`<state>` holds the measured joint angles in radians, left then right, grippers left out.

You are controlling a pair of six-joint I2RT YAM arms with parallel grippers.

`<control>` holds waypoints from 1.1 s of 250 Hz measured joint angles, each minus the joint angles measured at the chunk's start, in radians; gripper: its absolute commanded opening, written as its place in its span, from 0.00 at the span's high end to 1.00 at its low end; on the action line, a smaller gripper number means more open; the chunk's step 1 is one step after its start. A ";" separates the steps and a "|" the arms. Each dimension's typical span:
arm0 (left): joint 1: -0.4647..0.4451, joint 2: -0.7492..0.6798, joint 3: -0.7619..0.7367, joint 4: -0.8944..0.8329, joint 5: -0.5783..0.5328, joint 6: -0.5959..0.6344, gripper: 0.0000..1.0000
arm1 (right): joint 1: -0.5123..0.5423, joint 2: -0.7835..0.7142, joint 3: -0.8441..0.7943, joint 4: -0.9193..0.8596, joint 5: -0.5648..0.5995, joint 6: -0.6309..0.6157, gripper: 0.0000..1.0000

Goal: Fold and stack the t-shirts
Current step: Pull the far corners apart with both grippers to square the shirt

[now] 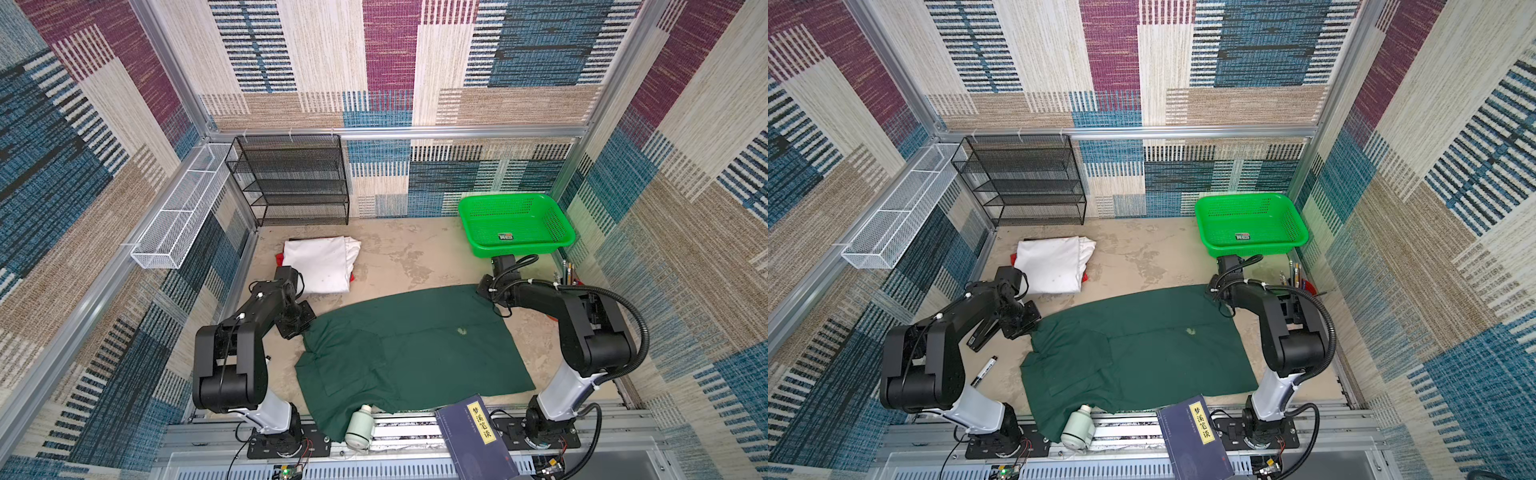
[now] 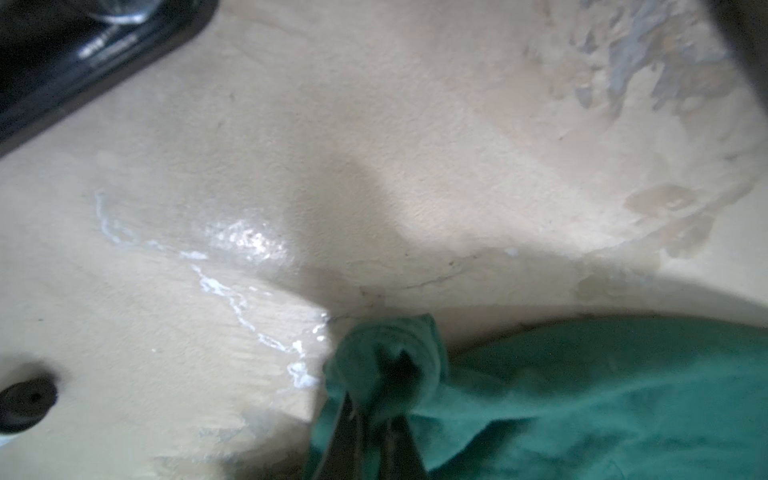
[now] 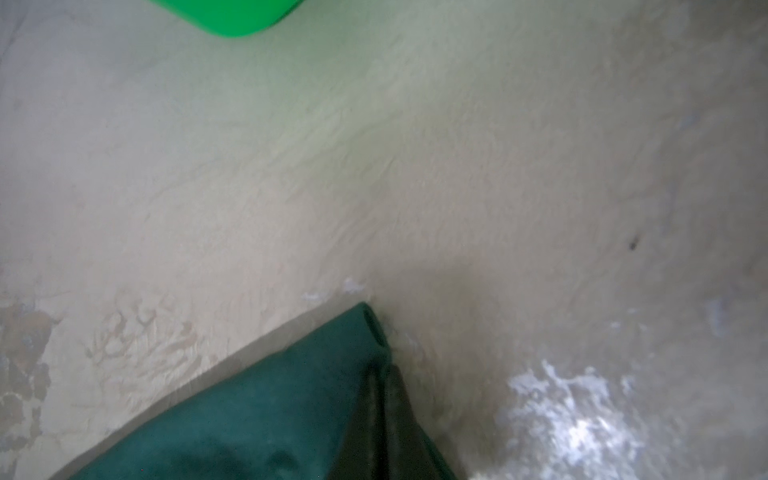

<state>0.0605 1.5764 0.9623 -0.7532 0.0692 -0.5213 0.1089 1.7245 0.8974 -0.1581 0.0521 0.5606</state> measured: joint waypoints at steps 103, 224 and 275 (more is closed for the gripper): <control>0.020 -0.063 0.058 0.010 -0.013 0.074 1.00 | -0.011 -0.199 -0.074 0.017 0.020 -0.028 1.00; 0.037 0.003 0.256 0.015 -0.031 0.116 1.00 | -0.011 -0.280 -0.081 0.114 0.043 -0.032 1.00; 0.043 0.078 0.370 0.009 -0.032 0.130 1.00 | -0.011 -0.235 -0.017 0.130 0.048 -0.035 1.00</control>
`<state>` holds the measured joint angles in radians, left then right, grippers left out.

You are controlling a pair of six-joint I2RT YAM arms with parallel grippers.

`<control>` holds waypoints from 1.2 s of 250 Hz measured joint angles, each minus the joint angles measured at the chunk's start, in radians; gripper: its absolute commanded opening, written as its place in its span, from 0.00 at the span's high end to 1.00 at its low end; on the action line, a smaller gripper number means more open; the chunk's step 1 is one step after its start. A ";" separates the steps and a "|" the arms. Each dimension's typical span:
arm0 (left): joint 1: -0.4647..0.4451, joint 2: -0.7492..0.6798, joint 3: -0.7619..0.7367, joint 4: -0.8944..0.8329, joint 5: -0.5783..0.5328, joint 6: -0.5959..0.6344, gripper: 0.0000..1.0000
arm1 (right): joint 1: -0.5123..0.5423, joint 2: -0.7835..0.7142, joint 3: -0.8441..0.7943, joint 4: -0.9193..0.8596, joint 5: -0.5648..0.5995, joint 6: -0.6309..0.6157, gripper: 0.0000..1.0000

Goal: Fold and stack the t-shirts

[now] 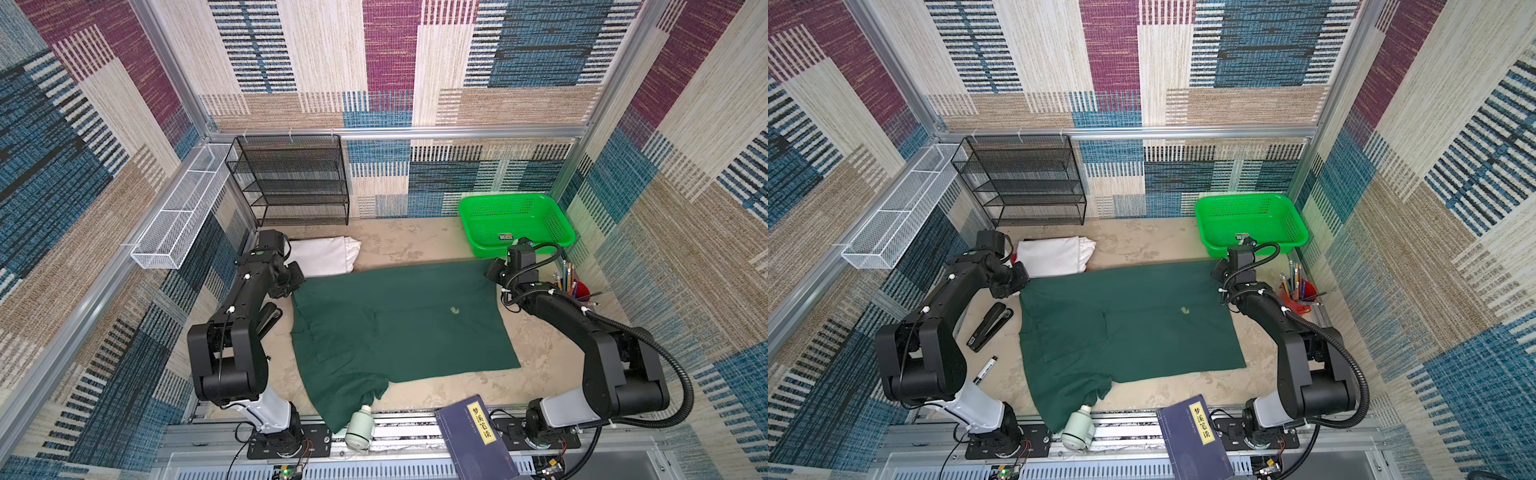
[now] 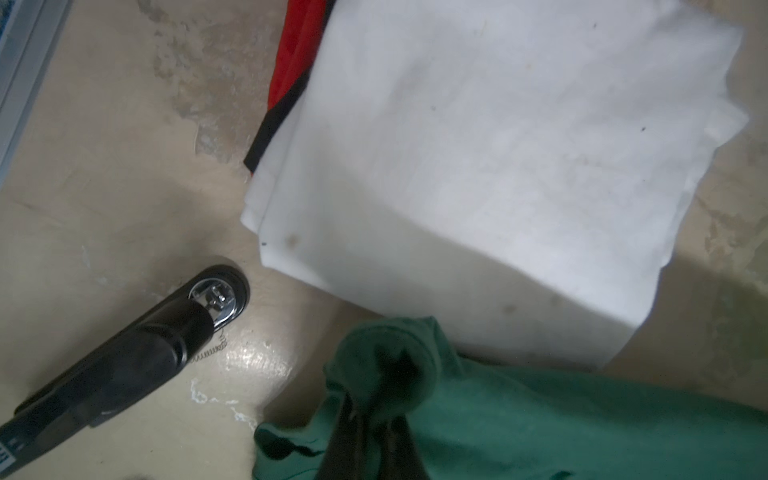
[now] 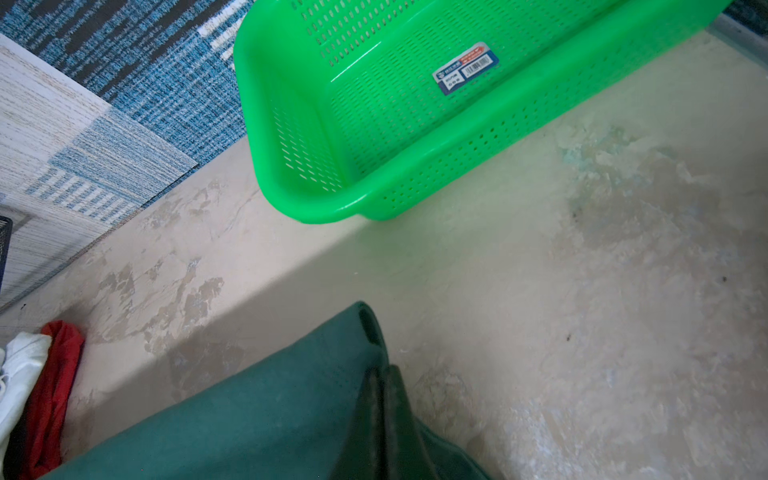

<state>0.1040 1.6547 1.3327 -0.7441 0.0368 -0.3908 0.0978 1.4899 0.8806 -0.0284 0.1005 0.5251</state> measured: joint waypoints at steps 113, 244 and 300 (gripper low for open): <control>0.005 0.243 0.287 -0.037 0.022 0.001 1.00 | -0.006 0.219 0.171 -0.037 0.024 0.035 1.00; 0.016 0.240 0.308 -0.027 0.018 0.007 0.46 | -0.008 0.144 0.196 -0.118 0.059 0.003 0.28; 0.016 0.007 0.087 -0.044 0.021 -0.005 0.45 | -0.008 -0.065 0.056 -0.306 -0.019 0.020 0.27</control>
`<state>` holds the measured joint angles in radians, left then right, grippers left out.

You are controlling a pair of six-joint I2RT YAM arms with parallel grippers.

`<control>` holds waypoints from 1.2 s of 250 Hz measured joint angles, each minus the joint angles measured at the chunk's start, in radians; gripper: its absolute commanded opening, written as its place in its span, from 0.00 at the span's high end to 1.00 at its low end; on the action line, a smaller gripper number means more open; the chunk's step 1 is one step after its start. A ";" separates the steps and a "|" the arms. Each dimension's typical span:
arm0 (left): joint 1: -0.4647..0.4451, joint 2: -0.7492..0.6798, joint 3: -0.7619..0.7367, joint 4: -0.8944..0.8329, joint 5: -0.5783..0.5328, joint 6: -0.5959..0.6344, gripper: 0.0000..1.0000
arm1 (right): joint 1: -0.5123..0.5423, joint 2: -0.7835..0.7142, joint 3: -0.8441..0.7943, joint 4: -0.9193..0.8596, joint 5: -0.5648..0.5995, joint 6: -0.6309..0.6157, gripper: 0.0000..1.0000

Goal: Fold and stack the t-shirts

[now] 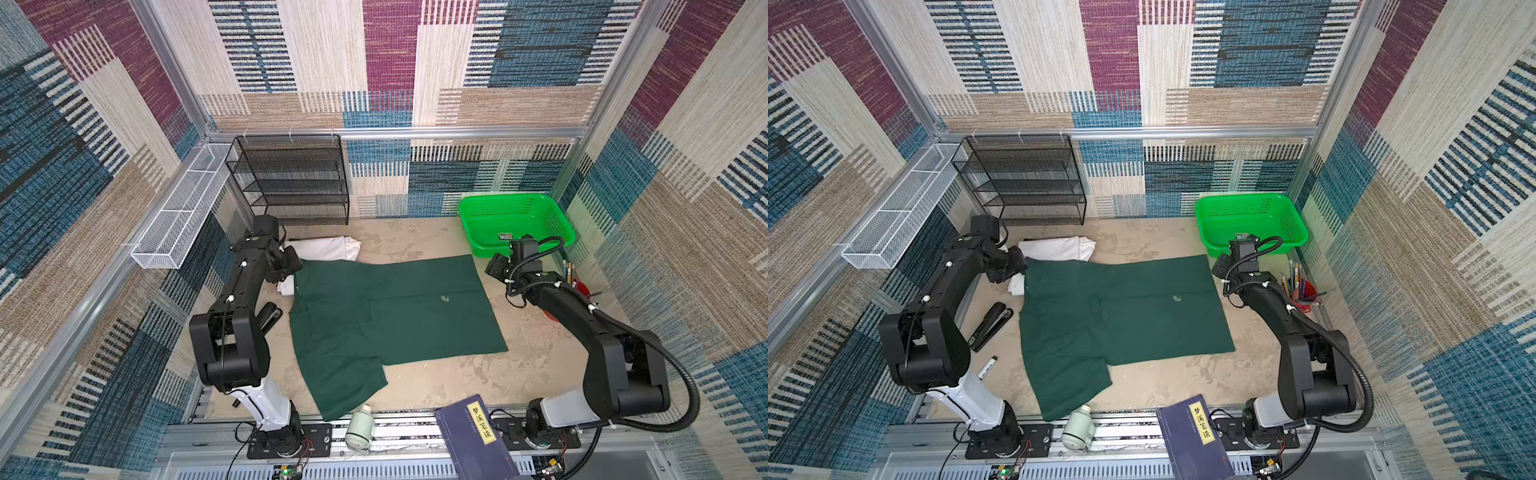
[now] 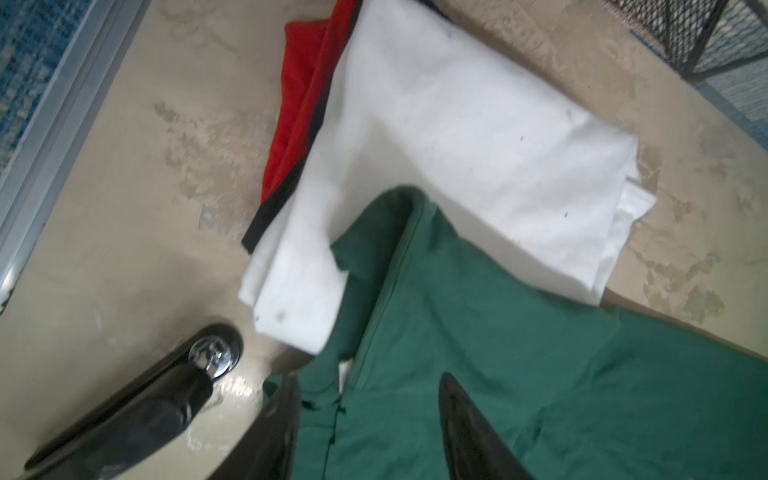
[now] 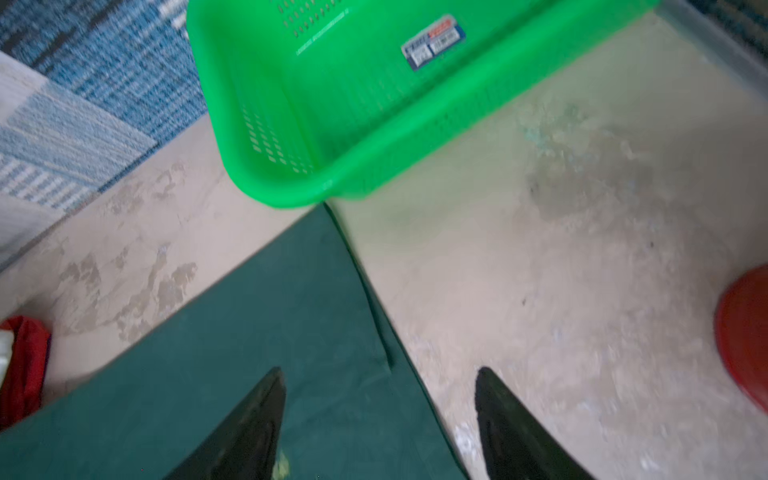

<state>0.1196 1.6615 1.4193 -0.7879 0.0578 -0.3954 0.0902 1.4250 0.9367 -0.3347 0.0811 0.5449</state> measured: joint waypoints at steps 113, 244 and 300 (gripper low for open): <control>-0.296 -0.687 -0.698 -0.327 0.154 -0.294 0.47 | 0.008 -0.330 -0.374 -0.355 -0.199 0.110 0.31; -0.541 -0.589 -0.813 -0.249 0.123 -0.557 0.45 | 0.074 -0.267 -0.319 -0.404 -0.246 0.112 0.30; -0.524 -0.381 -0.761 -0.081 0.093 -0.503 0.45 | 0.076 -0.253 -0.315 -0.392 -0.256 0.112 0.29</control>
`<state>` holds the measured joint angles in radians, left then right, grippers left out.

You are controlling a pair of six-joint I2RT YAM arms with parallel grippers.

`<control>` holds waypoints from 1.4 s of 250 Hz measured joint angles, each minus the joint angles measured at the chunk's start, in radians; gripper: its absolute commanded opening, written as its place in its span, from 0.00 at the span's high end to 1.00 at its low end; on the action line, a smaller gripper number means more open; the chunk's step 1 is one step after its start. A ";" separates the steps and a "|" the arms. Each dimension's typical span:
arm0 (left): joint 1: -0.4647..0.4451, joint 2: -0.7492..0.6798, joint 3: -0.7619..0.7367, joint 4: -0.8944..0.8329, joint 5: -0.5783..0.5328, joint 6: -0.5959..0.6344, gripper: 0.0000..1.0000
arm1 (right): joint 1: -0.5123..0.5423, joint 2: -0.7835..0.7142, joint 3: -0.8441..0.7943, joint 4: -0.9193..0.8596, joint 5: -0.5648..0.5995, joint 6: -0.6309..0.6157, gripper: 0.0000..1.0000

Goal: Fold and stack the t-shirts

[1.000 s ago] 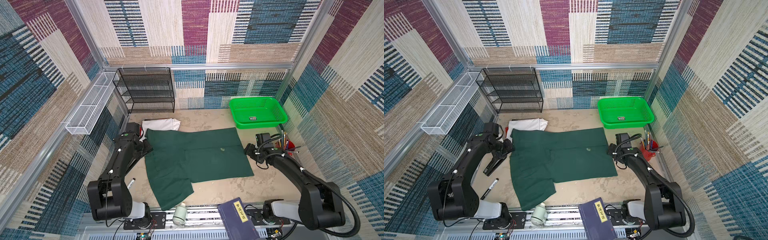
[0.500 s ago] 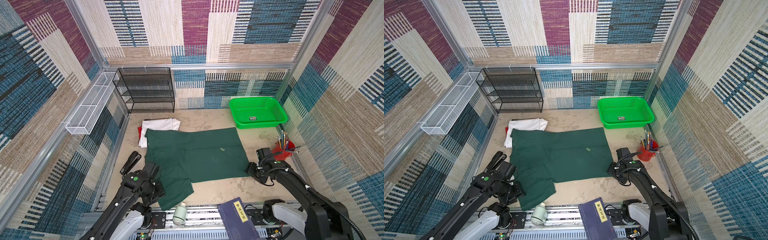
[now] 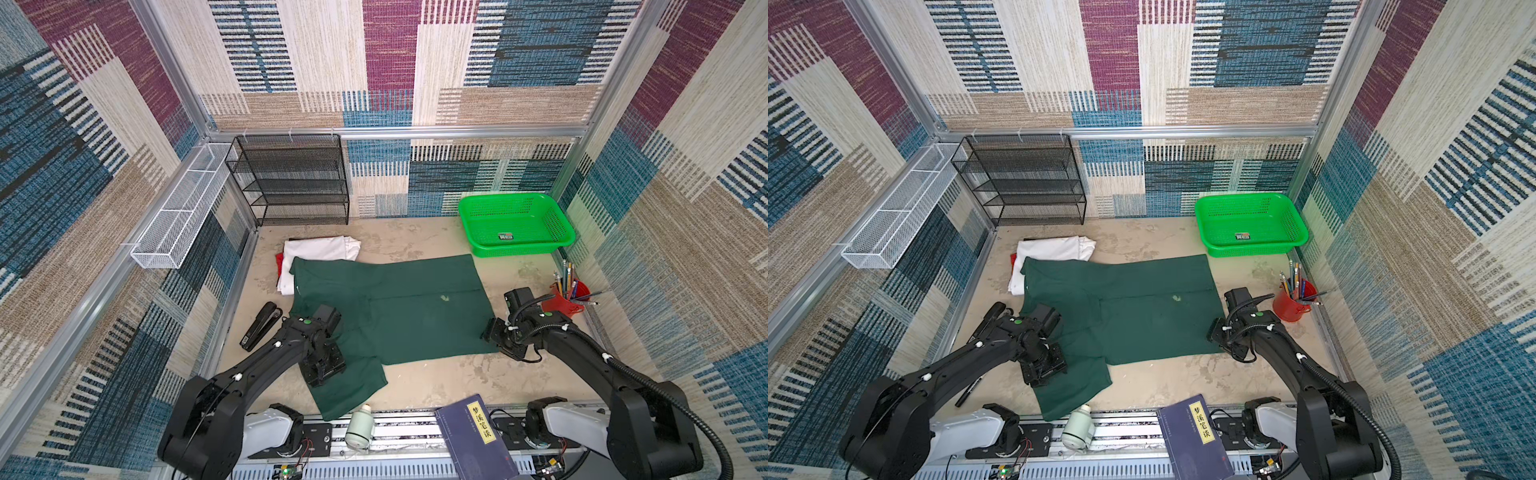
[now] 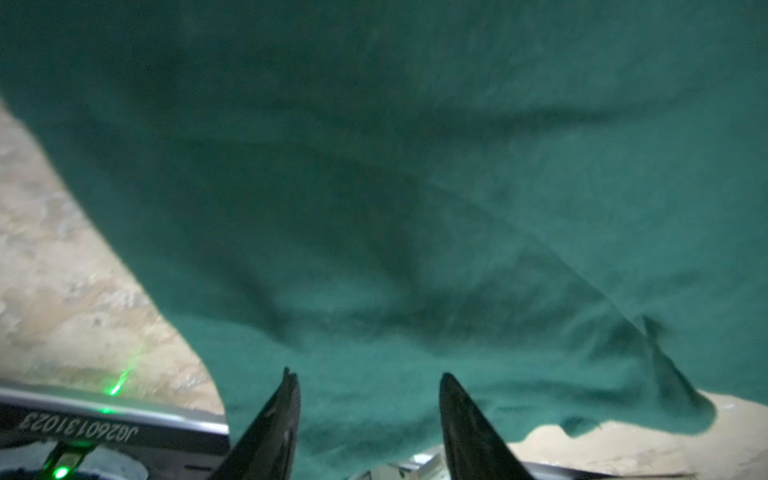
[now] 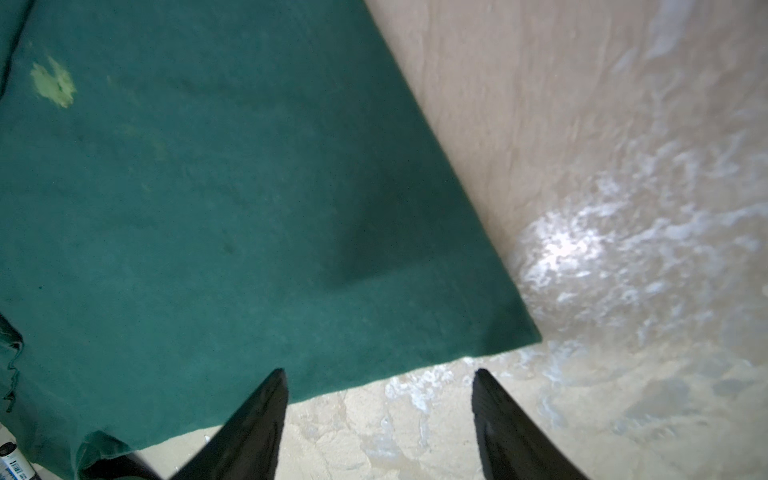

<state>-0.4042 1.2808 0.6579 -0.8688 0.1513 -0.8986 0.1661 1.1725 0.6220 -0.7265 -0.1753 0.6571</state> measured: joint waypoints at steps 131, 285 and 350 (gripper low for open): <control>0.136 0.208 0.068 0.003 0.090 0.099 0.45 | 0.001 0.072 0.035 0.024 0.002 -0.008 0.27; 0.187 0.167 0.229 0.175 -0.024 0.257 0.45 | 0.001 0.068 0.029 0.074 -0.001 0.000 0.27; 0.187 -0.148 0.029 0.056 -0.079 0.166 0.44 | 0.001 0.027 0.016 0.066 0.004 0.023 0.26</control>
<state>-0.2176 1.1324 0.6872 -0.8127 0.0727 -0.7322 0.1669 1.1999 0.6384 -0.6605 -0.1715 0.6796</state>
